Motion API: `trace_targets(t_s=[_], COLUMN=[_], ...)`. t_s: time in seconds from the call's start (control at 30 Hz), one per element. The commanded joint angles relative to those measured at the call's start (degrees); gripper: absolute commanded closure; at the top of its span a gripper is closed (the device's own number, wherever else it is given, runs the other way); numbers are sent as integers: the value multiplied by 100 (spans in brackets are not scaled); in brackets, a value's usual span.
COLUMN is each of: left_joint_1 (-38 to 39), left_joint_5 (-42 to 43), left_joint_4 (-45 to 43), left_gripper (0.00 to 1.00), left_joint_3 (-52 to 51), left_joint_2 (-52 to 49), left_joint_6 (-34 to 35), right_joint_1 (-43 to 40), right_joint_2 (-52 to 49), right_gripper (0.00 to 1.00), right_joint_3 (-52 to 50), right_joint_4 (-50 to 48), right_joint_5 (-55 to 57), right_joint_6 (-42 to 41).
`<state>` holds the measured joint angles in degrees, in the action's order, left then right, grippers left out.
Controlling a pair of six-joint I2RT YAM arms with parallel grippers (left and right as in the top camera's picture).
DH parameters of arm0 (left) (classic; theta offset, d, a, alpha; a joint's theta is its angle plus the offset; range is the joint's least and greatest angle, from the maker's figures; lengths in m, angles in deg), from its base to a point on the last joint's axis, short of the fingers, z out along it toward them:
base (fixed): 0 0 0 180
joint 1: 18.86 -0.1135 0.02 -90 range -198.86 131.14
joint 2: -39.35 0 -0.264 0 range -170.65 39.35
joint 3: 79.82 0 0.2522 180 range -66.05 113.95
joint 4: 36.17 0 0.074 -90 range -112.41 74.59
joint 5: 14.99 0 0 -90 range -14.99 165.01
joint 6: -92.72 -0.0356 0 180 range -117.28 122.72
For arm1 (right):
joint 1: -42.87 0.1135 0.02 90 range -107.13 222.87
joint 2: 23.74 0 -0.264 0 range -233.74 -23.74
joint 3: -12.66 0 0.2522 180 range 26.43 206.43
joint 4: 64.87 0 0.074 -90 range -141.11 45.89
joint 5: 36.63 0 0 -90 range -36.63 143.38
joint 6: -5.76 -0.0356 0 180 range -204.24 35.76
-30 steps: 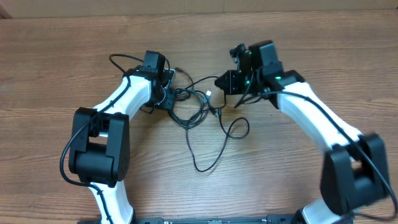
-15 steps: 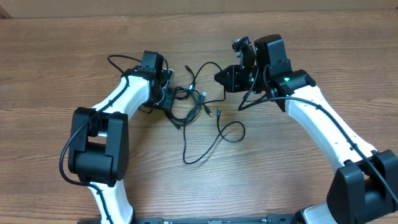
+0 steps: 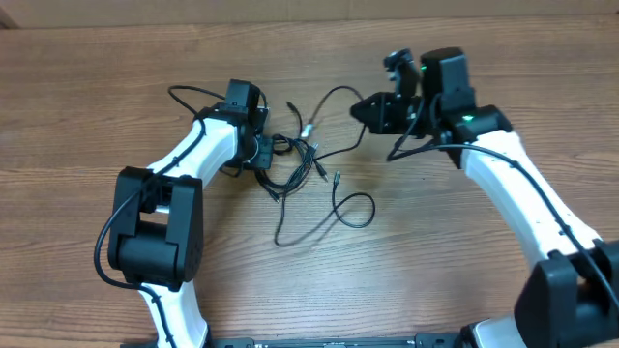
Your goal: Untangle cables
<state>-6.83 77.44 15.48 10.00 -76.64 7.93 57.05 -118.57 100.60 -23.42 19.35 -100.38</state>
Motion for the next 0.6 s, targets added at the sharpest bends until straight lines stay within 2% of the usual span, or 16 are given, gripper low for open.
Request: trace_targets(t_s=[0.0, 0.23, 0.4, 0.57], left_joint_1=[-76, -74, -76, -76], left_joint_5=[-925, -922, -922, -920], left_joint_4=[109, 109, 111, 111], left_gripper=[96, 96, 96, 96], left_joint_3=[-284, -284, -284, -282], left_joint_2=[-391, -391, -391, -391], left_joint_6=[431, 431, 431, 476], right_joint_1=[-302, -815, -1161, -1735], right_joint_2=[691, 1353, 1722, 1886], right_gripper=[96, 96, 96, 96], right_joint_3=[168, 168, 192, 809], right_joint_4=[55, 297, 470, 1611], right_joint_5=[-166, -168, -166, -39], right_joint_6=[-48, -61, -514, -507])
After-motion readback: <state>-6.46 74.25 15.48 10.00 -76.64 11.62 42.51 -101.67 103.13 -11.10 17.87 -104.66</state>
